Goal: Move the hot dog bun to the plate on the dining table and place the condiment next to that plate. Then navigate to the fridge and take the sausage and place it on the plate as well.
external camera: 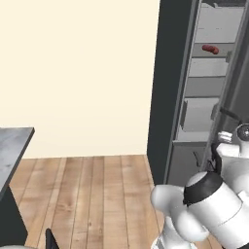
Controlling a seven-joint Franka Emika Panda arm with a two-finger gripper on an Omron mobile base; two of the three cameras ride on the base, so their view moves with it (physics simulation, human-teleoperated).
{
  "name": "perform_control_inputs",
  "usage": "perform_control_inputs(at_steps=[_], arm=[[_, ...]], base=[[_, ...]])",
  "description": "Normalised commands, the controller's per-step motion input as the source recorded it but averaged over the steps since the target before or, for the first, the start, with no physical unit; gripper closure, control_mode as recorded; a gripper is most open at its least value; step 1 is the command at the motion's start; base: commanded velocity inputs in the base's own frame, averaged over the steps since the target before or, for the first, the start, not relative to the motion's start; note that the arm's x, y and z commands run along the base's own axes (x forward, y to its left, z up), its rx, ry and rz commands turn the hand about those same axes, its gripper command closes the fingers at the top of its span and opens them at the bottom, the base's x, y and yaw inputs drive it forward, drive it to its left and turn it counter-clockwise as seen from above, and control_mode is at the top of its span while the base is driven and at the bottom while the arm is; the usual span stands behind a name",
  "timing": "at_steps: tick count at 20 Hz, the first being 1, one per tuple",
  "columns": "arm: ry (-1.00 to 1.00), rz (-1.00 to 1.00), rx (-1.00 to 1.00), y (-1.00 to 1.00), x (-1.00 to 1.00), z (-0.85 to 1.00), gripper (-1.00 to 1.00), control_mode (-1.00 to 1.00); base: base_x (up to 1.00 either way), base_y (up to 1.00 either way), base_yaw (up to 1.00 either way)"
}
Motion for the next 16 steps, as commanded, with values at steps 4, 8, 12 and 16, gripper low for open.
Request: perform_control_inputs(at_steps=[4, 8, 12, 16], arm=[[-0.2, 0.0, -0.02, 0.61, -1.0, 0.39, -1.0, -1.0], [-0.2, 0.03, -0.11, 1.0, -0.94, 0.78, -1.0, -1.0], [-0.13, 0.02, -0.1, 0.99, -0.09, 0.95, -1.0, -1.0], [-0.01, -0.06, -0.12, 0.39, 0.97, 0.55, -1.0, -1.0]], base=[[0.0, 0.0, 0.0], [0.0, 0.0, 0.0], [0.0, 0.0, 0.0], [0.0, 0.0, 0.0]])
